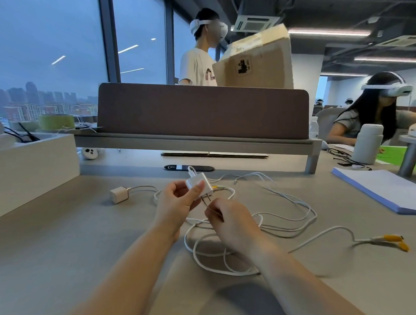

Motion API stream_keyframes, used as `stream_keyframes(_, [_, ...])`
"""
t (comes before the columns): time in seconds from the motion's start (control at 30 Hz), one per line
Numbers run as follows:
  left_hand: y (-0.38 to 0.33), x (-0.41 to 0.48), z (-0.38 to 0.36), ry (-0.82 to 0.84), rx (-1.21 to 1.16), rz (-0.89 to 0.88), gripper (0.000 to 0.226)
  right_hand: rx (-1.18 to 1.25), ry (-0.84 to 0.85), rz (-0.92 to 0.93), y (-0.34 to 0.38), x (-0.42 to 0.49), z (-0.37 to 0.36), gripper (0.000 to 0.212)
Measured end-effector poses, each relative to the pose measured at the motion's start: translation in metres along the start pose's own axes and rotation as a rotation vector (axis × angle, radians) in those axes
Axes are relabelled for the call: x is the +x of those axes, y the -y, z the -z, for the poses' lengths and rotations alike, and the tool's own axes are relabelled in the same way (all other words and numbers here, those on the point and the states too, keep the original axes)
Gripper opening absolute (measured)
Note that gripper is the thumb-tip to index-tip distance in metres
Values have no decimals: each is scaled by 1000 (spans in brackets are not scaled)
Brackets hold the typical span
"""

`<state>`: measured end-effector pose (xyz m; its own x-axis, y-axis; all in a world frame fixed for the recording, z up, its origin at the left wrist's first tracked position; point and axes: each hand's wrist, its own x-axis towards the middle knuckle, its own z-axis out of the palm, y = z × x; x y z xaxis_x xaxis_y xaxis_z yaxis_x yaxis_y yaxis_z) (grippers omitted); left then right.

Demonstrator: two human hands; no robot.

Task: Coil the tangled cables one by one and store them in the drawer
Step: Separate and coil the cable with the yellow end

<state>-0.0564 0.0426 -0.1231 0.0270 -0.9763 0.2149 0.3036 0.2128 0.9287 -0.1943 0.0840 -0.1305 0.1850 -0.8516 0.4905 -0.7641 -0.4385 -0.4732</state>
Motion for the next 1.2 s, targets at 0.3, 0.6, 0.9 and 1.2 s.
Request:
stream_keyframes(0.3, [2,-2,3,-12,577,-334,33,-164,-132,149,4,-2,6,21])
stream_keyframes(0.6, [-4,-1,4,123,781,-419,46,-133,-259,170,-4,2,18,13])
stream_keyframes(0.9, [-25,-20,-1,402,673,-293,15,-149,-419,172,-19,6,22,11])
stream_keyframes(1.2, [-27,-23,-4,479,239,58,25,73,-409,49,-17,10,16,9])
